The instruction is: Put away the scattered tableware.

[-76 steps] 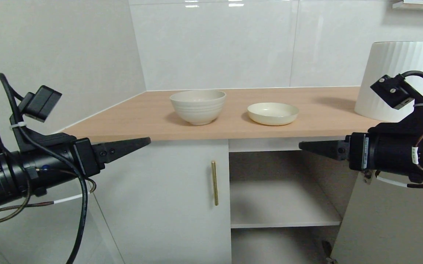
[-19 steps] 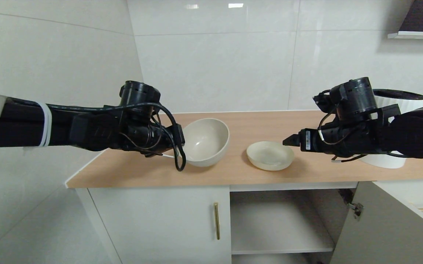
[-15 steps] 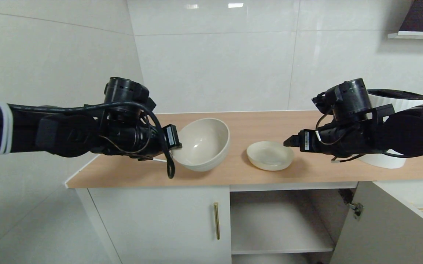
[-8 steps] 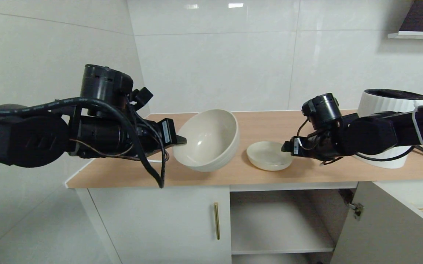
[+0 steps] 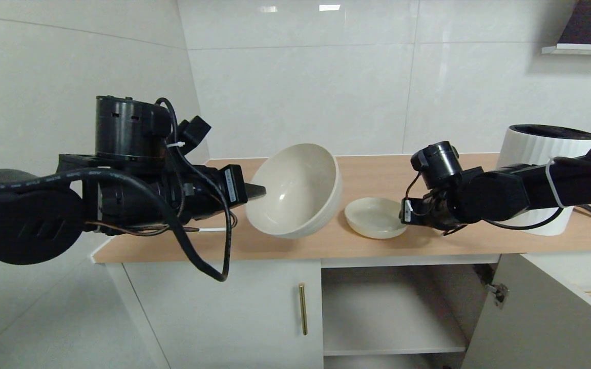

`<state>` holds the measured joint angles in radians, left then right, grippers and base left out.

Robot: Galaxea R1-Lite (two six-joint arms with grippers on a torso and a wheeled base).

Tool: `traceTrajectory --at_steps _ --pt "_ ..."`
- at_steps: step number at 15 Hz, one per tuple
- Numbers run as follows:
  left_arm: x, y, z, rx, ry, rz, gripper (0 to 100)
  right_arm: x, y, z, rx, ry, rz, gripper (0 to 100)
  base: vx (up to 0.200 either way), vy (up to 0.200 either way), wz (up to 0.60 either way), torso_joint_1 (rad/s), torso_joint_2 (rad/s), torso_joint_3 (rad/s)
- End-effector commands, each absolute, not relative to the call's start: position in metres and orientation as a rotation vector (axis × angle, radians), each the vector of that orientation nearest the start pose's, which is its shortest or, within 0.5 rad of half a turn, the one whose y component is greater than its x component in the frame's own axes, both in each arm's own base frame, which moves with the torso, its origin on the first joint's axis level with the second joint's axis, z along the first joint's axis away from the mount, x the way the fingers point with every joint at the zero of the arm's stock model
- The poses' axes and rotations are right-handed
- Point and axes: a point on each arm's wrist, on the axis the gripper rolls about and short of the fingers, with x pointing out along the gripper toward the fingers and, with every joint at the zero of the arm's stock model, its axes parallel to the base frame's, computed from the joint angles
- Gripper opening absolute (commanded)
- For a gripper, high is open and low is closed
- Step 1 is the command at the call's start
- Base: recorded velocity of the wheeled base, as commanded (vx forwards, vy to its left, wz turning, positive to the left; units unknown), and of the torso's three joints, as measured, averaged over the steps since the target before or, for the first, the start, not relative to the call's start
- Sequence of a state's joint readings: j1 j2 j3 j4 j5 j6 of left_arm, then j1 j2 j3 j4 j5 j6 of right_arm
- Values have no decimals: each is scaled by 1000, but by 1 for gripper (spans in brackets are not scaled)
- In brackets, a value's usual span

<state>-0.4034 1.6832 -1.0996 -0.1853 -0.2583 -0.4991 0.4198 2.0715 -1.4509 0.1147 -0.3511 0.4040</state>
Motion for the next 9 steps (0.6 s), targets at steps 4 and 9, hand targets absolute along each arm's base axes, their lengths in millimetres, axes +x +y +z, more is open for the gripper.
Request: traceTrajectory --at_steps 4,9 --pt "280 -126 234 -453 538 -572 0 368 156 168 169 657 -64 0 0 0 0 0 0 0" --pt "264 -119 222 -454 589 -572 0 306 137 219 291 655 169 0 0 0 0 0 0 0"
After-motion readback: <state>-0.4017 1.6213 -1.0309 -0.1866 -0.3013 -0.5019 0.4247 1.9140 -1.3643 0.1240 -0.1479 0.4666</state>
